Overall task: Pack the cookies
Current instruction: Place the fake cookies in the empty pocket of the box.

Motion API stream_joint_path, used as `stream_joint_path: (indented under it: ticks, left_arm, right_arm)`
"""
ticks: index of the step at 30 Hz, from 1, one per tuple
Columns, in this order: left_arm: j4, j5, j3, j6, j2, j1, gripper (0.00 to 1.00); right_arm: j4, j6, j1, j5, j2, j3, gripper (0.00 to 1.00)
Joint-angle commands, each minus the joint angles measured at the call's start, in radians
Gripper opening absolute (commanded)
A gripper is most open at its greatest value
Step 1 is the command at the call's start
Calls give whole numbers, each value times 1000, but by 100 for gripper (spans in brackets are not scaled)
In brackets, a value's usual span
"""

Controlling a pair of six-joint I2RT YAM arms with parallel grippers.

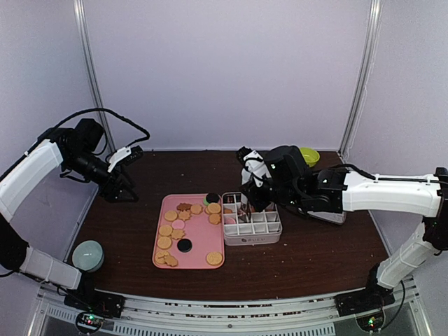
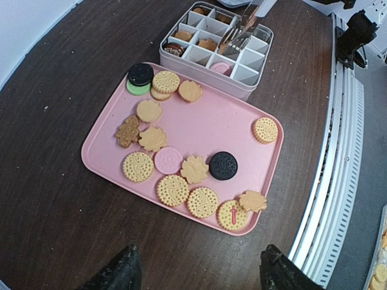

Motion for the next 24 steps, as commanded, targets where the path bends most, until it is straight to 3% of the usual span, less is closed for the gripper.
stream_joint_path:
  ticks: [1, 14, 24]
  left_arm:
    - [-9, 6, 26, 7, -17, 7, 70]
    - [-12, 5, 22, 9, -19, 7, 69]
    - [-9, 3, 22, 6, -14, 20, 69]
  right_arm:
    - [13, -13, 1, 29, 2, 2, 26]
    - [8, -20, 1, 29, -23, 7, 31]
    - [18, -23, 2, 24, -73, 52, 21]
